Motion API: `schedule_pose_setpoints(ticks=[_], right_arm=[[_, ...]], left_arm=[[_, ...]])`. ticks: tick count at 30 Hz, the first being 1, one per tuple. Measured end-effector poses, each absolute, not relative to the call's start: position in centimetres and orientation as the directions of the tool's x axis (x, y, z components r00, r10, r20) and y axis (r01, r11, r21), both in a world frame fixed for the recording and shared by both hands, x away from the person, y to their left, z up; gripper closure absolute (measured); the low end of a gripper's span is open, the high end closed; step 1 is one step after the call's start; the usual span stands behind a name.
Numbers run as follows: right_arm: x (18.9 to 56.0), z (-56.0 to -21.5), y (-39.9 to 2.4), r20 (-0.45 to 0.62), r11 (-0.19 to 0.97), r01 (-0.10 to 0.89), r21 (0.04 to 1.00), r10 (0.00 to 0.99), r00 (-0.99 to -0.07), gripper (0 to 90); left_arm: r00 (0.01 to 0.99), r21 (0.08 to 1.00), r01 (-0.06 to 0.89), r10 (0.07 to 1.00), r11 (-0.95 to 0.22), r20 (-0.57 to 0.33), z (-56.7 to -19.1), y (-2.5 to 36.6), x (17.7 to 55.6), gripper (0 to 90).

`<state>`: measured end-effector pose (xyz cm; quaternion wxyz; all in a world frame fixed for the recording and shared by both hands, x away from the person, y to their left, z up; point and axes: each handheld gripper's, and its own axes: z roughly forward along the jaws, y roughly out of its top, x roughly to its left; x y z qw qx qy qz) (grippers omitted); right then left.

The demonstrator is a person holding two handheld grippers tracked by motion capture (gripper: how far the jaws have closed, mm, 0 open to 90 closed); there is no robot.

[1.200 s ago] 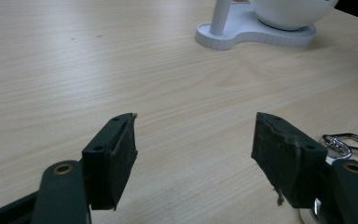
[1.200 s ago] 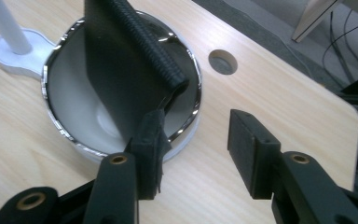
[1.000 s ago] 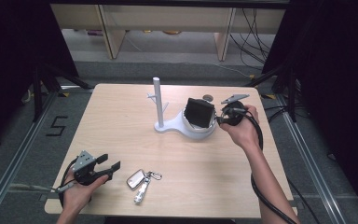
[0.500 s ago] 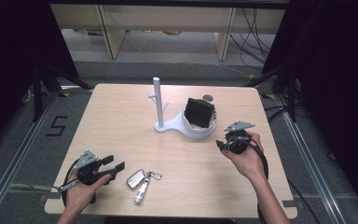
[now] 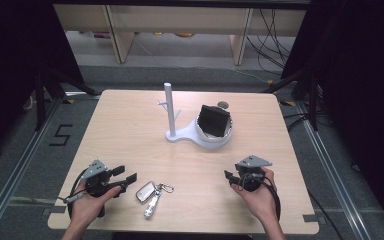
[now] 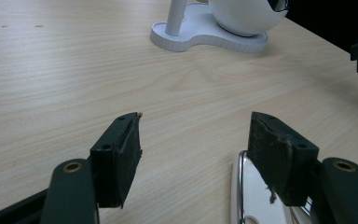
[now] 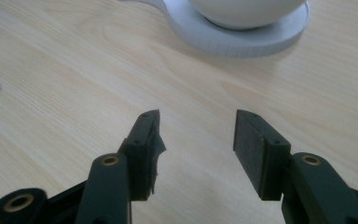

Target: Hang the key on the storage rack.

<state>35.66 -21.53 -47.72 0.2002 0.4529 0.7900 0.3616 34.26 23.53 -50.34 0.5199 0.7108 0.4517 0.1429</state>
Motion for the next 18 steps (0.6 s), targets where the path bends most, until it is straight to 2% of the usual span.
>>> schedule_pose_setpoints(ticks=[4,5,6,12,14,18], right_arm=[[35.0,-48.8,-22.0,0.025,0.298,0.569,0.766,0.871,-0.49,51.8],[34.8,-48.9,-22.1,0.0,0.309,0.554,0.773,0.873,-0.488,51.7],[34.5,-48.8,-22.1,0.026,0.291,0.582,0.759,0.88,-0.474,51.5],[33.6,-49.0,-22.3,0.032,0.281,0.59,0.757,0.886,-0.463,50.7],[33.6,-49.1,-22.6,0.008,0.298,0.575,0.762,0.883,-0.469,50.5],[33.9,-49.3,-22.7,0.028,0.288,0.573,0.767,0.878,-0.478,50.1]], left_arm=[[0.583,0.869,0.488,0.772,-0.083,-0.254,-49.9,22.8,34.2,34.1],[0.582,0.865,0.493,0.775,-0.097,-0.245,-49.7,22.6,34.1,34.3],[0.593,0.865,0.491,0.767,-0.104,-0.245,-49.6,22.4,34.1,34.7],[0.646,0.858,0.487,0.728,-0.163,-0.229,-49.0,20.4,34.2,36.5],[0.679,0.845,0.481,0.709,-0.234,-0.191,-48.9,19.4,34.5,38.5],[0.738,0.832,0.465,0.651,-0.304,-0.175,-48.9,17.4,35.0,42.5]])
